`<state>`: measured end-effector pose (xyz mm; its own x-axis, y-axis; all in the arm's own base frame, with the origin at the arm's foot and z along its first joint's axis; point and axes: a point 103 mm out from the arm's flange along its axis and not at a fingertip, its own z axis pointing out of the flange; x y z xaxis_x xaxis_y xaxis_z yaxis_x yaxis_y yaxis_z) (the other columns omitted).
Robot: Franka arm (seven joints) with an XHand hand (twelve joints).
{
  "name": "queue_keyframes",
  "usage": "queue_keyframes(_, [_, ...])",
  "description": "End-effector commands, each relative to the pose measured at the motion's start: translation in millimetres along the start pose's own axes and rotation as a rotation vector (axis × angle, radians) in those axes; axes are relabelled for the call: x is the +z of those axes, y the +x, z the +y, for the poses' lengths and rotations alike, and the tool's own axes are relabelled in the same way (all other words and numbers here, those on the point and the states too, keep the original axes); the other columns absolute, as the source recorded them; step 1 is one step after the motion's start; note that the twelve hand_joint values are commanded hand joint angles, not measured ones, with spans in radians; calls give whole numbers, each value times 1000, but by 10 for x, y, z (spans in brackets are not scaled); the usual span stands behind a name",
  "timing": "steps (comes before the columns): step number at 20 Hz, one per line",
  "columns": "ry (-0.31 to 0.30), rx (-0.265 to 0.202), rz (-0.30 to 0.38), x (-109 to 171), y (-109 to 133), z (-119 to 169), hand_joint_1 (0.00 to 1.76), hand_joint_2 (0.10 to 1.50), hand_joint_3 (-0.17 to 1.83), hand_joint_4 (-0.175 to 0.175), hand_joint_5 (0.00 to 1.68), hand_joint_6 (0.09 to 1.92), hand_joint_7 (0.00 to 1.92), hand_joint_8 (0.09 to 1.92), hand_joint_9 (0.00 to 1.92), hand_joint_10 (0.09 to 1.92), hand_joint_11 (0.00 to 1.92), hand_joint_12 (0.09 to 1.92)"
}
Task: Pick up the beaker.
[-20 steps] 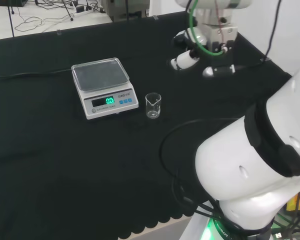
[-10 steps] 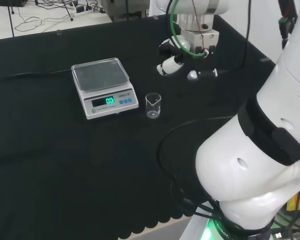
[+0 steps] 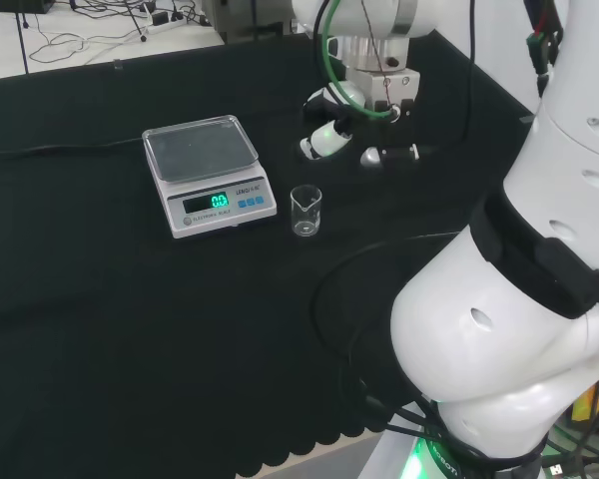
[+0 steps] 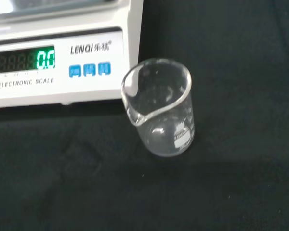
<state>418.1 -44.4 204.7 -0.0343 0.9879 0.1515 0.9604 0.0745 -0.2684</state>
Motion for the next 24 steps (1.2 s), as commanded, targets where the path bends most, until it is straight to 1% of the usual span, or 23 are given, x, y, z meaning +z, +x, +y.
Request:
queue_keyframes(1, [27, -24, 13, 124, 133, 138, 629, 797, 423, -11, 491, 137, 453, 622, 550, 721, 112, 1477])
queue_keyframes(4, [50, -25, 3, 239, 425, 323, 630, 797, 423, -11, 492, 136, 453, 622, 549, 721, 113, 1476])
queue_keyframes(5, [52, -30, 13, 250, 404, 327, 631, 797, 424, -12, 492, 136, 453, 623, 549, 722, 113, 1476])
queue_keyframes(7, [59, -41, 34, 273, 277, 302, 632, 796, 423, -12, 492, 135, 452, 623, 549, 722, 114, 1475])
queue_keyframes(11, [92, -51, 60, 401, 93, 309, 634, 795, 423, -12, 492, 134, 450, 623, 548, 722, 115, 1475])
queue_keyframes(14, [102, -50, 58, 442, 58, 318, 636, 794, 423, -13, 491, 133, 447, 623, 546, 722, 115, 1474])
queue_keyframes(16, [118, -47, 58, 475, 63, 330, 638, 789, 421, -13, 488, 132, 443, 623, 543, 722, 115, 1474])
queue_keyframes(17, [141, -47, 60, 495, 69, 339, 638, 782, 418, -14, 484, 130, 439, 622, 536, 721, 113, 1473])
queue_keyframes(19, [199, -60, 78, 526, 79, 353, 615, 748, 393, -11, 440, 105, 377, 628, 444, 750, 67, 1498])
queue_keyframes(20, [219, -64, 83, 533, 86, 355, 588, 720, 356, -4, 362, 87, 276, 622, 278, 778, 38, 1471])
queue_keyframes(21, [242, -64, 90, 540, 89, 357, 564, 697, 321, 3, 279, 87, 175, 610, 151, 749, 19, 1420])
queue_keyframes(22, [264, -65, 92, 551, 95, 358, 544, 679, 284, 10, 205, 87, 95, 566, 76, 666, 9, 1357])
queue_keyframes(24, [290, -61, 90, 579, 106, 352, 512, 659, 225, 19, 112, 87, 23, 449, 17, 511, 1, 1272])
